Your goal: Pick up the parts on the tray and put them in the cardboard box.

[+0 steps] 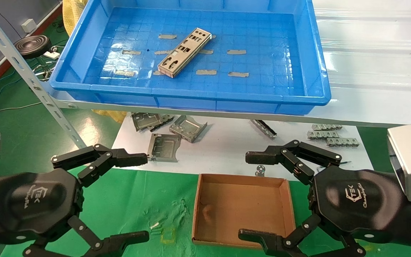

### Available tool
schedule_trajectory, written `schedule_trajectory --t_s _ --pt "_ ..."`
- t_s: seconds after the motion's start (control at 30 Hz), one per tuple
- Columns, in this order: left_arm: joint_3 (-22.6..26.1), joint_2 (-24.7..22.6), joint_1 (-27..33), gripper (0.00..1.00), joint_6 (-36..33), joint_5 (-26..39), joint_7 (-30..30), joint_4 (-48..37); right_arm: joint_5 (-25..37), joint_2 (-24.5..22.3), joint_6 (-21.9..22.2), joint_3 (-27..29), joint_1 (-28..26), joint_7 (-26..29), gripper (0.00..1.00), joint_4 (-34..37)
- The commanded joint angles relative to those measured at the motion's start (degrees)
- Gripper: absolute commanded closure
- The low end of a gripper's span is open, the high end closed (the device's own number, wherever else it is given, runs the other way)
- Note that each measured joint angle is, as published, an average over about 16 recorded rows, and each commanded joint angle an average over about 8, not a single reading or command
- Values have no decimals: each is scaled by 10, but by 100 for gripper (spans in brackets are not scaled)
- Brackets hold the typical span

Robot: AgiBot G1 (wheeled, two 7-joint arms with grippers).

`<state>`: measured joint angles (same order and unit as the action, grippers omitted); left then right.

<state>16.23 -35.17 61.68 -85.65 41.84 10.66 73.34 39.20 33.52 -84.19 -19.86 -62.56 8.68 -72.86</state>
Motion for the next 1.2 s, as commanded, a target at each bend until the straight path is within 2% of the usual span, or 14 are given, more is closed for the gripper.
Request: schedule_trajectory --t_s 0.03,0.13,0.4,1.2 --pt "0 0 0 0 0 0 0 0 0 0 0 0 0 0 0 0" --pt "0 0 0 0 0 0 0 0 0 0 0 0 0 0 0 0" --pt "0 0 0 0 0 0 0 0 0 0 0 0 0 0 100 0" --pt "0 0 0 0 0 0 0 0 0 0 0 0 0 0 100 0"
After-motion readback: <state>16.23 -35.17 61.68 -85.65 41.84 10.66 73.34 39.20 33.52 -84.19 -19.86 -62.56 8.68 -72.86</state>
